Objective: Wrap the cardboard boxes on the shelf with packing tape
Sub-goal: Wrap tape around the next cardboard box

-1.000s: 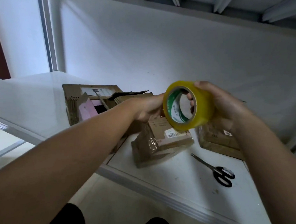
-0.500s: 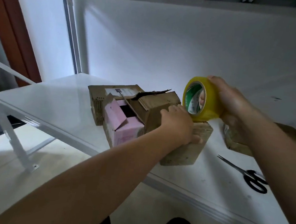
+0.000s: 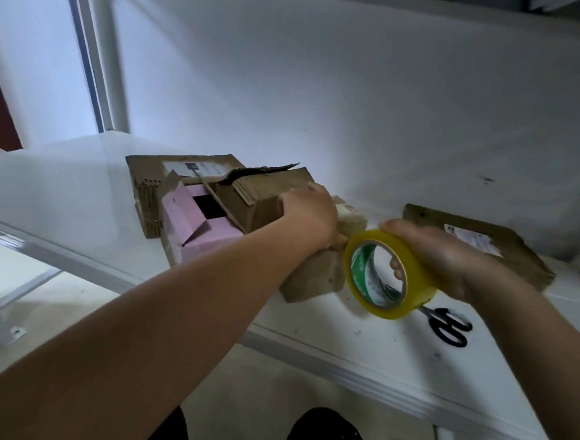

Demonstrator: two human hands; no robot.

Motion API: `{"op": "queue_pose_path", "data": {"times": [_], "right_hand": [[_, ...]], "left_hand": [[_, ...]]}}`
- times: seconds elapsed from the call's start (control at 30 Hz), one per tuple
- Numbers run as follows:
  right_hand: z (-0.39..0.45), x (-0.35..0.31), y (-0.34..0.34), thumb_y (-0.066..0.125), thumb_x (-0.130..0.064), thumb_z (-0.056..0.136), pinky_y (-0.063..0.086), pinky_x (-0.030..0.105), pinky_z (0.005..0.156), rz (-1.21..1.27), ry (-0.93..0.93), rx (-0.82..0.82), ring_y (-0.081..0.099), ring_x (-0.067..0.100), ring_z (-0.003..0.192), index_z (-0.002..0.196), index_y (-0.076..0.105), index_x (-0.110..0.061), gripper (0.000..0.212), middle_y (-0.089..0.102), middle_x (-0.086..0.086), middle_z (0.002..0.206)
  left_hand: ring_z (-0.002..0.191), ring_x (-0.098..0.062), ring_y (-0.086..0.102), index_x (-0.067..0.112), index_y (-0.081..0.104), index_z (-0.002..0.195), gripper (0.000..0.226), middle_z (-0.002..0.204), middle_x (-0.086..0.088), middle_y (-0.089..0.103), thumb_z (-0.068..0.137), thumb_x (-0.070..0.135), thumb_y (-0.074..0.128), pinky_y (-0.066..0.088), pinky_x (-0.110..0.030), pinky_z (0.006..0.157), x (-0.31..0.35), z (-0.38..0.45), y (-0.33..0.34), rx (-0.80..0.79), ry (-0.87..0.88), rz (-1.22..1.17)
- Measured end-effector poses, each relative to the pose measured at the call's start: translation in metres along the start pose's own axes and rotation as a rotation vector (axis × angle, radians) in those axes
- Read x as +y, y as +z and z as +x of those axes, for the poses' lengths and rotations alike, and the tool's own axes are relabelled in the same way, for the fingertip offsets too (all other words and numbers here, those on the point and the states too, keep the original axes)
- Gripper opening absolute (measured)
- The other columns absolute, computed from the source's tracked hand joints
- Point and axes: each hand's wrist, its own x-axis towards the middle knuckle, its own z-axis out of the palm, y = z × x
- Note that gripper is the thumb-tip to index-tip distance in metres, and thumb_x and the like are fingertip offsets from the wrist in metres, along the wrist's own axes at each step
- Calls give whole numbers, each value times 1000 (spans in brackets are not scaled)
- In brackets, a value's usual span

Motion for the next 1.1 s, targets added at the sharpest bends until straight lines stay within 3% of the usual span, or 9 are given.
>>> {"op": "queue_pose_path", "data": {"times": [0.17, 0.27, 0.43, 0.57, 0.77, 0.87, 0.93, 1.0, 1.1], "right_hand": [[0, 19, 25, 54, -54, 85, 52, 47, 89, 29, -10, 82, 65, 32, 88, 97, 67, -15, 42, 69, 13, 90], [-3, 20, 14, 56, -53, 86, 55, 43, 79, 75, -49, 25, 65, 26, 74, 94, 67, -13, 41, 69, 12, 80], [-4, -5, -35, 78, -64, 48, 56, 31, 62, 318, -208, -89, 65, 17, 60, 74, 76, -19, 52, 69, 5, 69], [8, -9, -29, 72, -64, 44, 53, 24, 52, 280, -278, 55, 64, 15, 52, 72, 73, -11, 60, 68, 5, 61], [26, 2, 7, 65, -57, 68, 45, 30, 60, 297, -279, 65, 56, 11, 46, 68, 63, -18, 39, 59, -5, 49], [35, -3, 15, 65, -57, 72, 46, 31, 61, 255, -269, 75, 56, 13, 46, 68, 61, -16, 41, 58, -5, 47], [36, -5, 13, 64, -62, 61, 46, 31, 59, 265, -255, 68, 56, 12, 44, 70, 61, -15, 48, 59, -5, 47], [37, -3, 10, 62, -64, 55, 46, 32, 62, 263, -255, 52, 57, 13, 47, 70, 62, -14, 52, 60, -4, 49], [37, 1, 11, 59, -66, 57, 47, 33, 66, 195, -299, 20, 59, 16, 53, 69, 63, -15, 53, 62, -4, 51]], "left_hand": [[122, -36, 47, 5, -3, 151, 122, 136, -14, 48, 72, 64, 69, 39, -38, 79, -3, -2, -3, -69, 58, 31], [118, -33, 52, 8, 23, 146, 108, 136, -9, 50, 67, 60, 75, 45, -41, 93, -7, -1, -19, -168, 116, -57], [90, -20, 57, 17, 59, 88, 48, 105, -3, 59, 72, 61, 71, 48, -28, 68, -25, 10, -27, -487, 56, -571], [87, -18, 60, 22, 55, 97, 37, 97, -3, 60, 84, 56, 61, 54, -36, 79, -18, -8, 16, -810, -70, -989], [93, -18, 45, 17, 51, 122, 43, 110, -3, 52, 89, 43, 41, 34, -50, 104, -37, 4, 24, -843, -59, -893], [54, -13, 53, 9, 58, 109, 36, 73, -4, 60, 94, 24, 29, 53, -25, 64, -40, 13, 29, -709, -201, -1159], [34, -11, 42, 13, 52, 76, 37, 48, 0, 50, 98, 26, 25, 42, -14, 45, -33, 17, 40, -660, -308, -1313], [49, -16, 51, 14, 54, 75, 44, 60, -3, 54, 100, 43, 33, 47, -20, 59, -22, 19, 51, -669, -324, -1355], [93, -27, 62, 8, 64, 116, 38, 106, -12, 65, 102, 35, 42, 52, -42, 92, -7, 23, 63, -594, -141, -1253]]}}
